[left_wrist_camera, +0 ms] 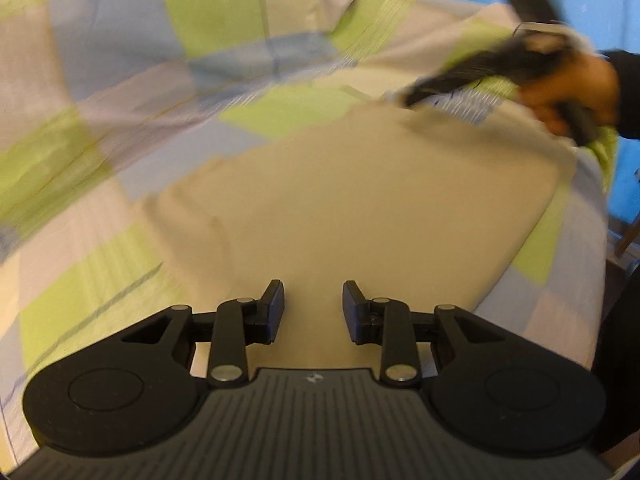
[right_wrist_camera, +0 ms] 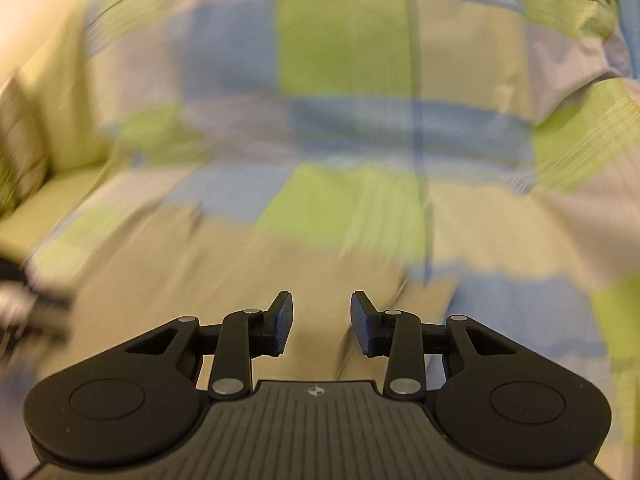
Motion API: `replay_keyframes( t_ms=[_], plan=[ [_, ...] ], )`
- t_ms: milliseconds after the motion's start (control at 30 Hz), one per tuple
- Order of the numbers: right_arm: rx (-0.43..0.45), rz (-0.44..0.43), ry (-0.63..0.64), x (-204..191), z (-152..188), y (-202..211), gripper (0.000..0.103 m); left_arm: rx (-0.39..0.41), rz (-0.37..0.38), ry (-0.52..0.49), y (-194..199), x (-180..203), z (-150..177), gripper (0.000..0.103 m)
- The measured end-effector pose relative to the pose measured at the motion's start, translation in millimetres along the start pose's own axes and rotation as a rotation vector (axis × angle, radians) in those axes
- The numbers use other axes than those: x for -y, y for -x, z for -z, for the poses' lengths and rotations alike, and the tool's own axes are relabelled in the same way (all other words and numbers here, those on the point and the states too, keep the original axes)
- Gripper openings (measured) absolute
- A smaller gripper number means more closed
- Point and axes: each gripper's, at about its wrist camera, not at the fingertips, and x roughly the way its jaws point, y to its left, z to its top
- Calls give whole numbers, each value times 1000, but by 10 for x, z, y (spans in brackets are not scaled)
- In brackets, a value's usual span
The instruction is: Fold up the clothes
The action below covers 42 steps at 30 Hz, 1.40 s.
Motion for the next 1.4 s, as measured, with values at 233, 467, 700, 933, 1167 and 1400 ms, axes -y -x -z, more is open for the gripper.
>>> replay_keyframes(
  t_ms=[233, 467, 700, 933, 1167, 1400],
  plan=[
    [-54, 140, -32, -28, 493, 530, 33, -32, -70, 72, 335, -278, 272, 32],
    [0, 178, -15, -486, 476, 1035, 38, -21, -130, 142, 781, -333, 443, 27],
    [24, 112, 59, -1248, 343, 1097, 42, -19, -58, 168, 879, -122, 452, 29],
    [17, 96, 238, -2092, 173, 967, 45, -7, -63, 134, 995, -46, 505, 32],
    [-19, 92, 495, -2939, 202, 560, 44, 28, -116, 179, 1295, -333, 639, 37],
    [-43, 148, 636, -3332, 191, -26, 38, 64, -141, 214, 1513, -574, 756, 42]
  ],
)
